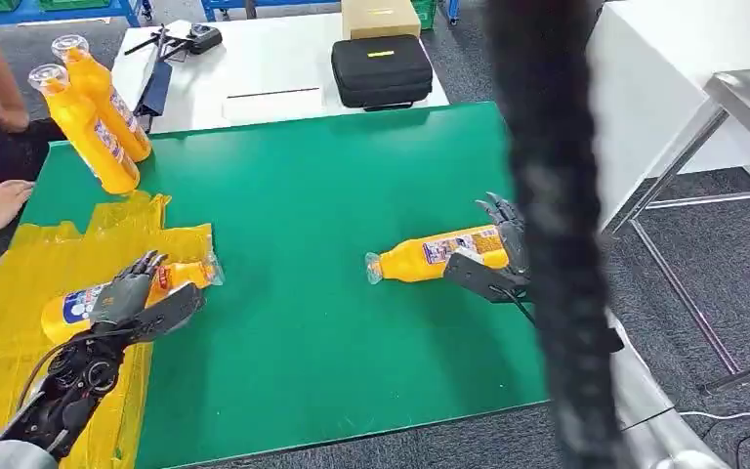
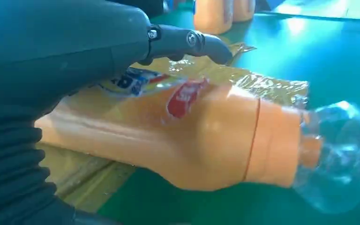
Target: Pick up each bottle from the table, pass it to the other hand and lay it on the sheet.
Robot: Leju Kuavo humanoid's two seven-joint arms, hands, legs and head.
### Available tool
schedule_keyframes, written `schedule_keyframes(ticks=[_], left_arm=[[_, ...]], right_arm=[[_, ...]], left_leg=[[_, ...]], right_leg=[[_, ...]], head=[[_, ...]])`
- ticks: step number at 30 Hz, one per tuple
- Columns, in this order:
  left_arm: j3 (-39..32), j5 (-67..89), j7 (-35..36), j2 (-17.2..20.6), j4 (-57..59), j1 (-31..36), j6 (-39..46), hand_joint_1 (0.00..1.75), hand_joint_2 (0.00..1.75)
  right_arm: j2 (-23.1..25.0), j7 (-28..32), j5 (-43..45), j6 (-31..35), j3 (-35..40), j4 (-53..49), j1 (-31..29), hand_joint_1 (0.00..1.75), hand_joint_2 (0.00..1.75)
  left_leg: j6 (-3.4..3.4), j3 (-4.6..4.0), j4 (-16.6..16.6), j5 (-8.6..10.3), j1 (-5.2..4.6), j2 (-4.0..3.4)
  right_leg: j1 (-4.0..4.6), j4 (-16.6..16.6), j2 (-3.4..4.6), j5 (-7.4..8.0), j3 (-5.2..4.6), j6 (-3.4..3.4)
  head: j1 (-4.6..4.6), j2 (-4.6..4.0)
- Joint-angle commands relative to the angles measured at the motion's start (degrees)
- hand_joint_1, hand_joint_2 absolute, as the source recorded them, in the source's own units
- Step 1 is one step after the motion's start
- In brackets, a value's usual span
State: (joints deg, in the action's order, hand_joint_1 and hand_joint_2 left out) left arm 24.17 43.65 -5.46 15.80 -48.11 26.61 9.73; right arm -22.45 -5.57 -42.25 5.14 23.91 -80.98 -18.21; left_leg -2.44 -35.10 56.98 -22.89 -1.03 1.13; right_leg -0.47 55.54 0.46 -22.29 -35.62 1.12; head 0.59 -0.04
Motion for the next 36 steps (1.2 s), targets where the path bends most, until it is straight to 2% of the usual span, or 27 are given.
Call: schedule_keyframes(ticks=[1, 5, 8, 10, 11, 14, 25, 26, 27, 30, 36], left_arm=[[-0.7, -11.6, -0.3, -1.5, -7.7, -2.8, -2.1, 0.00, 0.00], [-4.5, -25.3, 0.7, -0.6, -21.2, -7.3, -0.6, 0.00, 0.00], [-8.1, -36.8, -1.5, -1.3, -30.2, -10.9, 1.8, 0.00, 0.00], [-8.7, -40.2, -2.0, -1.6, -33.2, -12.0, 2.4, 0.00, 0.00], [-9.0, -43.0, -2.7, -2.0, -35.0, -12.5, 3.0, 0.00, 0.00], [-8.3, -46.2, -4.1, -1.9, -38.2, -13.2, 4.4, 0.00, 0.00], [-6.5, -47.7, -5.2, -1.2, -40.1, -12.8, 4.8, 0.00, 0.00], [-6.5, -47.9, -5.2, -1.1, -39.8, -12.8, 4.9, 0.00, 0.00], [-6.5, -47.9, -5.2, -1.1, -39.8, -12.8, 4.9, 0.00, 0.00], [-6.5, -47.9, -5.2, -1.1, -39.8, -12.8, 4.9, 0.00, 0.00], [-3.6, -50.2, -6.7, -0.4, -42.6, -12.6, 6.7, 0.00, 0.00]], right_arm=[[-2.4, 1.0, -2.0, -3.2, 4.7, 13.3, -7.5, 0.00, 1.75], [-2.0, 2.9, -6.8, -0.9, 8.1, 21.0, -12.0, 0.00, 1.75], [-1.1, 3.5, -10.9, 2.0, 11.1, 25.0, -15.2, 0.00, 1.75], [-0.5, 3.9, -11.1, 1.4, 12.1, 26.7, -16.7, 0.00, 1.75], [-0.2, 4.8, -11.1, 1.0, 13.3, 28.2, -18.0, 0.00, 1.75], [1.0, 6.7, -11.4, -0.3, 16.1, 31.8, -20.7, 0.00, 1.75], [2.8, 8.3, -11.8, -1.0, 18.4, 35.4, -21.8, 0.00, 1.75], [2.7, 8.4, -11.8, -0.8, 18.5, 35.6, -21.8, 0.00, 1.75], [2.7, 8.4, -11.8, -0.8, 18.5, 35.6, -21.8, 0.00, 1.75], [2.7, 8.4, -11.8, -0.8, 18.5, 35.6, -21.8, 0.00, 1.75], [5.4, 11.4, -11.5, -2.6, 21.8, 41.9, -21.6, 0.00, 1.75]], left_leg=[[0.19, 0.20, 0.0, -0.11, 0.06, -0.13], [0.13, 0.08, 0.0, -0.09, 0.05, -0.25], [0.13, 0.02, 0.1, -0.10, 0.06, -0.27], [0.26, 0.16, 0.2, -0.30, 0.13, -0.50], [0.11, -0.10, 0.1, -0.07, 0.04, -0.28], [0.16, -0.07, 0.1, -0.12, 0.06, -0.29], [0.14, -0.13, 0.0, -0.08, 0.05, -0.20], [0.31, 0.13, 0.2, -0.29, 0.14, -0.37], [0.16, -0.09, 0.0, -0.10, 0.06, -0.19], [0.18, -0.05, 0.1, -0.13, 0.07, -0.17], [0.18, -0.05, 0.0, -0.12, 0.09, -0.16]], right_leg=[[0.07, -0.1, 0.01, -0.06, 0.23, 0.00], [0.05, 0.0, 0.17, 0.00, 0.10, 0.02], [0.07, 0.0, 0.20, 0.01, 0.05, 0.02], [0.14, 0.0, 0.33, -0.11, 0.18, 0.00], [0.05, 0.0, 0.18, 0.02, -0.10, 0.02], [0.07, 0.0, 0.18, -0.02, -0.06, 0.01], [0.07, 0.0, 0.10, -0.01, -0.11, 0.02], [0.16, 0.1, 0.18, -0.15, 0.14, -0.01], [0.07, 0.0, 0.08, -0.04, -0.06, 0.02], [0.09, 0.0, 0.06, -0.07, -0.01, 0.01], [0.10, 0.0, 0.05, -0.06, 0.01, 0.00]], head=[[0.00, 0.00], [0.02, 0.00], [-0.02, 0.00], [0.00, 0.00], [0.00, 0.00], [0.00, 0.00], [0.00, 0.00], [0.00, 0.00], [0.00, 0.00], [0.00, 0.00], [0.00, 0.00]])
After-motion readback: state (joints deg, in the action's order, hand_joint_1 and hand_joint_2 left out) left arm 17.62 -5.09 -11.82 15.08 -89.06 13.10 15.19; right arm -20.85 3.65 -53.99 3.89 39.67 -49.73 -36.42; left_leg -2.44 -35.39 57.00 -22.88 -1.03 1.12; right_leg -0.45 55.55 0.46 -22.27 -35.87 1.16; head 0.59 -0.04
